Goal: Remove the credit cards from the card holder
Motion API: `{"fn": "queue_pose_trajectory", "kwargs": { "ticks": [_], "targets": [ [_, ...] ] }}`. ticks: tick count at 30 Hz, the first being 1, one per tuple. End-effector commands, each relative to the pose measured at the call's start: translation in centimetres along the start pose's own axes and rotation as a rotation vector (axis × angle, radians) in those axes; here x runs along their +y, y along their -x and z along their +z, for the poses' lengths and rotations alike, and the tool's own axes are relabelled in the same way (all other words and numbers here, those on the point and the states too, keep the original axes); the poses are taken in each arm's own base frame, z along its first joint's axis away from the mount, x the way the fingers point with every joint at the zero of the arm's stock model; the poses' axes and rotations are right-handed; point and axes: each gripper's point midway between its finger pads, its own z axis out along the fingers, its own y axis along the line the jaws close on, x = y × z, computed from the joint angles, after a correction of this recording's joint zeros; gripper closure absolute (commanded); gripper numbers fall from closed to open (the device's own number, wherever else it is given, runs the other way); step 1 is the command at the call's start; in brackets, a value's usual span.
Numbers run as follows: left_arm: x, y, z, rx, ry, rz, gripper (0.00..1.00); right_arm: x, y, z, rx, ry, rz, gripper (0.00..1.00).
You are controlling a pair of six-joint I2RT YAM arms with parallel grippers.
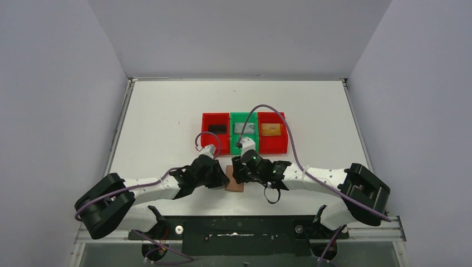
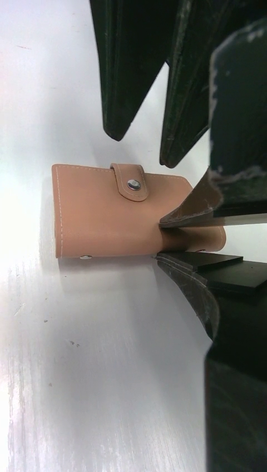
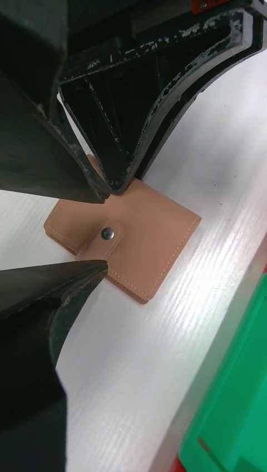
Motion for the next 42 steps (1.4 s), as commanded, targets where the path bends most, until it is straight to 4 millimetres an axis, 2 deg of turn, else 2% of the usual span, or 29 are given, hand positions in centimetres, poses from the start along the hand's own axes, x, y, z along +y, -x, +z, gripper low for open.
{"fn": "queue_pose_trajectory", "kwargs": {
  "ticks": [1,9,20,26,30,33,42],
  "targets": [
    [0.0,0.0,-0.3,-0.008,-0.004,0.024,0.95,0.8,1.6,0.5,-0.047,0.104,-0.080,0.57],
    [0.0,-0.1,-0.2,-0.004,-0.003,0.026,0.97,1.4,0.8,1.6,0.000,0.162,-0.165,0.61],
    [-0.1,0.0,-0.1,-0.003,0.001,0.031,0.98,-1.1,-2.7,3.3,0.121,0.017,-0.213,0.63],
    [0.0,0.0,-0.1,-0.001,0.006,0.036,0.99,-2.5,-4.1,4.0,0.141,-0.117,-0.239,0.75],
    [0.3,-0.1,-0.1,0.001,0.014,0.036,1.00,-2.6,-3.5,3.8,0.089,-0.141,-0.184,0.89],
    [0.4,-0.1,-0.2,-0.001,0.017,0.035,1.00,-1.8,-2.6,3.5,0.035,-0.116,-0.122,0.99],
    [1.6,-0.2,-0.3,-0.011,0.063,0.029,1.00,0.9,0.4,2.3,-0.068,0.035,0.044,1.00]
  ]
}}
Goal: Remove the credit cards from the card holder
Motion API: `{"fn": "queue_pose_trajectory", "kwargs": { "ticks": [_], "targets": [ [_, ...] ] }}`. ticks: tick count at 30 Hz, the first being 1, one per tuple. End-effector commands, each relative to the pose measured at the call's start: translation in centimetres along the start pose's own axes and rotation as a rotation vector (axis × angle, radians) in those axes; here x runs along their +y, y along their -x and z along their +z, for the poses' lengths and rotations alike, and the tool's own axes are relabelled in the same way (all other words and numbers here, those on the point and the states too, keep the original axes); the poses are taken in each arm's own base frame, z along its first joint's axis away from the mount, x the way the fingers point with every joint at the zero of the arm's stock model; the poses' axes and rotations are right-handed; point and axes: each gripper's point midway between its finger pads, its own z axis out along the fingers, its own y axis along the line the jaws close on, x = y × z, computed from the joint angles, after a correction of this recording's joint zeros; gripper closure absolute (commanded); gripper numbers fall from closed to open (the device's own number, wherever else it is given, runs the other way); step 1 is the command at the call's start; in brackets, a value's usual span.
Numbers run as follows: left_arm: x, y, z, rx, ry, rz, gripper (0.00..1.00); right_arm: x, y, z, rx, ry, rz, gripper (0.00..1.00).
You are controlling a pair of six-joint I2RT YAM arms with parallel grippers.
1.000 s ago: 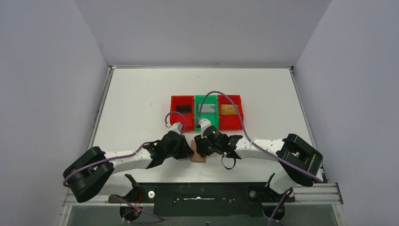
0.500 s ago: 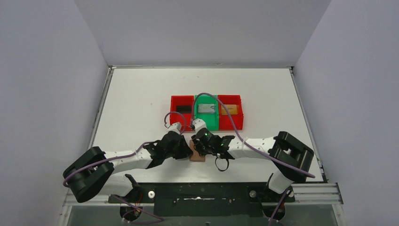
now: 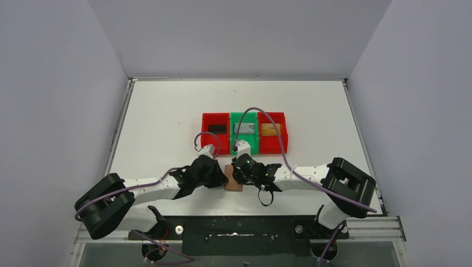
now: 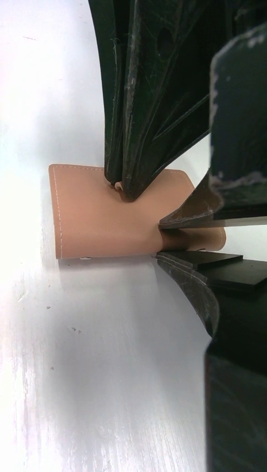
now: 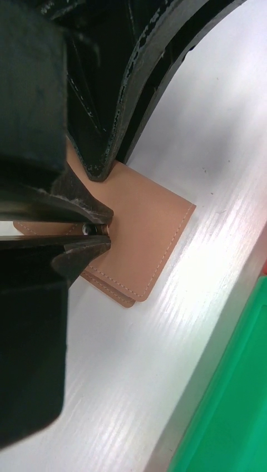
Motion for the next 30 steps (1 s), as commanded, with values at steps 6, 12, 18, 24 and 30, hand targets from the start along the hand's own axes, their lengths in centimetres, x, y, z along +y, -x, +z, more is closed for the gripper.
{"fn": "queue_pose_trajectory", "kwargs": {
  "ticks": [6,12,18,24,30],
  "targets": [
    [1.9,-0.4,-0.7,-0.016,0.057,0.013,1.00,-2.0,1.6,-1.6,-0.049,-0.011,0.168,1.00],
    [2.3,-0.4,-0.8,-0.024,0.070,0.010,1.00,-2.5,1.3,-2.6,-0.055,-0.017,0.185,1.00],
    [2.4,-0.5,-0.8,-0.019,0.073,0.009,1.00,-3.2,1.2,-3.2,-0.066,-0.049,0.205,1.00],
    [1.7,-0.4,-0.9,-0.016,0.046,0.016,1.00,-4.3,1.2,-3.4,-0.062,-0.114,0.254,1.00],
    [0.8,0.1,-1.3,-0.025,0.016,0.027,0.95,-4.5,1.1,-4.0,-0.047,-0.145,0.315,0.82]
  ]
}}
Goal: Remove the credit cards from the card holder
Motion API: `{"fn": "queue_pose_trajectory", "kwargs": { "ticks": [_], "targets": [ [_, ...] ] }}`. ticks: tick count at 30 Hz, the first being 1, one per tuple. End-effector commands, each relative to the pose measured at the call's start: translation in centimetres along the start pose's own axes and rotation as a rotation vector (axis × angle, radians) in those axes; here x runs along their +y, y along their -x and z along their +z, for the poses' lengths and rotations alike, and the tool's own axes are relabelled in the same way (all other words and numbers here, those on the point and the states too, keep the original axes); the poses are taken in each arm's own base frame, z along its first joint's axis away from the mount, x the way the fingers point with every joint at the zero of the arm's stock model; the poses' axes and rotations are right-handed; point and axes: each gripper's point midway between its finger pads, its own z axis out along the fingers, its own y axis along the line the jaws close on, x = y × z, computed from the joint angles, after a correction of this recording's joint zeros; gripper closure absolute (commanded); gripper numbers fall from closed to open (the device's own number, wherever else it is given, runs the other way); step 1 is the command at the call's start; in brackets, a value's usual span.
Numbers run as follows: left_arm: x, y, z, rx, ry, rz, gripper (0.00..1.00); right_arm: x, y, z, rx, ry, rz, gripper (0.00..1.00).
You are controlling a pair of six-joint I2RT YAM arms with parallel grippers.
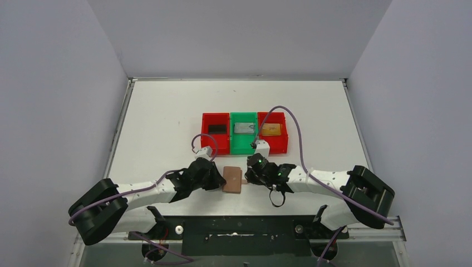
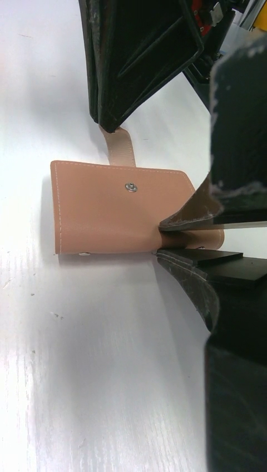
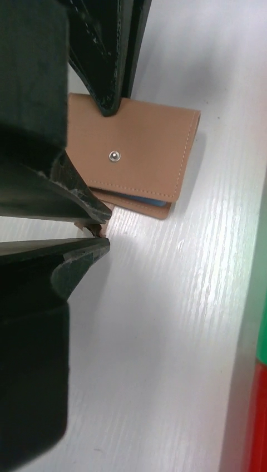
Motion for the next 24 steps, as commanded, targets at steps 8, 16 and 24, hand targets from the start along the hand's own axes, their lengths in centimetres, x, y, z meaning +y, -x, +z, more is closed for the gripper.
{"fn": "queue_pose_trajectory", "kwargs": {
  "ticks": [8,16,24],
  "targets": [
    [-0.6,0.6,-0.5,-0.003,-0.005,0.037,0.86,0.1,1.1,-0.8,-0.009,-0.049,0.130,0.60],
    [-0.6,0.6,-0.6,-0.004,-0.003,0.040,0.77,1.2,0.1,0.0,0.018,0.025,0.210,0.61],
    [-1.1,1.2,-1.0,-0.022,-0.013,0.047,0.68,1.9,0.0,0.5,0.026,0.048,0.272,0.74]
  ]
}}
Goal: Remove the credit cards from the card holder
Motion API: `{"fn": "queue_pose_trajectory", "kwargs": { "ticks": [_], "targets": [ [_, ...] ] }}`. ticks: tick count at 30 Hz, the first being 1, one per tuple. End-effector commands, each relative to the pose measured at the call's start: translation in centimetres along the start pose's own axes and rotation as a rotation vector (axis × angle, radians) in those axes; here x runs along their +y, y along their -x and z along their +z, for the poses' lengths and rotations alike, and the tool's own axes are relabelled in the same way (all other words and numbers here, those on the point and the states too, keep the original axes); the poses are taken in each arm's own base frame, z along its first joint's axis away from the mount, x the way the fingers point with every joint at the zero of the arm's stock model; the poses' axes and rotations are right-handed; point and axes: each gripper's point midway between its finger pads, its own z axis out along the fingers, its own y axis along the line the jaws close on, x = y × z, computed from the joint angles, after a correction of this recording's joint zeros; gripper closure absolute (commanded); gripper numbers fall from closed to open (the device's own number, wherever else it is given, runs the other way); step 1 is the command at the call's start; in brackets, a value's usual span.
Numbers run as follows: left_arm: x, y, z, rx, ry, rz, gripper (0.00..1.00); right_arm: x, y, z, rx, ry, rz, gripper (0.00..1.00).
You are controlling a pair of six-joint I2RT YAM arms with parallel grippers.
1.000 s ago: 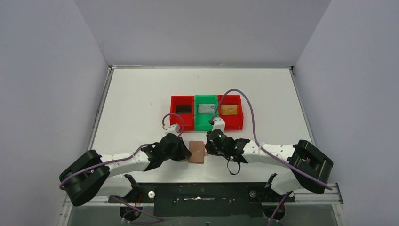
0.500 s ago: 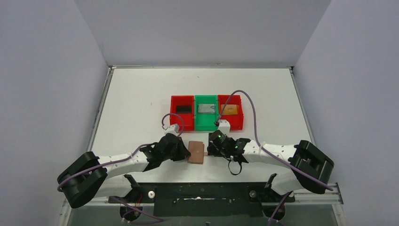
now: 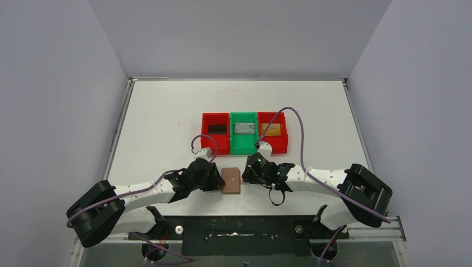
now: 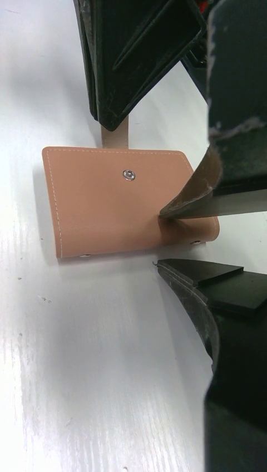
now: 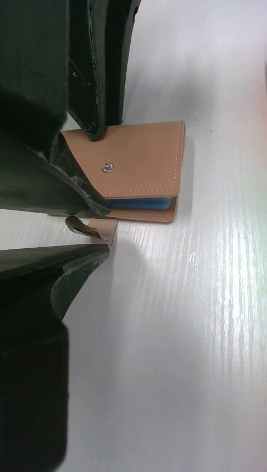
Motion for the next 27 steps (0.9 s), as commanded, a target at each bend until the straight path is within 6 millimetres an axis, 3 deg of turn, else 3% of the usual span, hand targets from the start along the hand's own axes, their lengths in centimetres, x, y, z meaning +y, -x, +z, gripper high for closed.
{"fn": "queue_pose_trajectory", "kwargs": {
  "ticks": [1,6,9,13,18,22,27],
  "targets": [
    [-1.8,1.9,-0.7,-0.049,-0.038,0.016,0.67,0.9,0.8,0.3,-0.031,0.034,0.074,0.74],
    [-1.9,2.3,-1.1,-0.064,-0.032,0.023,0.65,0.0,0.3,0.4,-0.014,-0.005,0.076,0.76],
    [-2.0,2.5,-1.4,-0.072,-0.039,0.023,0.65,-0.7,0.1,0.4,-0.017,-0.032,0.074,0.81],
    [-2.3,2.8,-1.7,-0.081,-0.051,0.026,0.63,-0.4,0.1,0.4,-0.013,-0.016,0.066,0.85],
    [-2.1,3.3,-2.2,-0.109,-0.038,0.020,0.60,0.5,0.1,0.5,-0.004,0.020,0.062,0.78],
    [-1.6,3.8,-3.0,-0.144,-0.029,0.006,0.51,0.6,0.4,0.2,-0.023,-0.003,0.043,0.96],
    [-0.9,4.9,-4.5,-0.225,-0.017,-0.030,0.42,3.0,1.5,-1.4,-0.066,0.068,-0.002,1.00]
  ]
}}
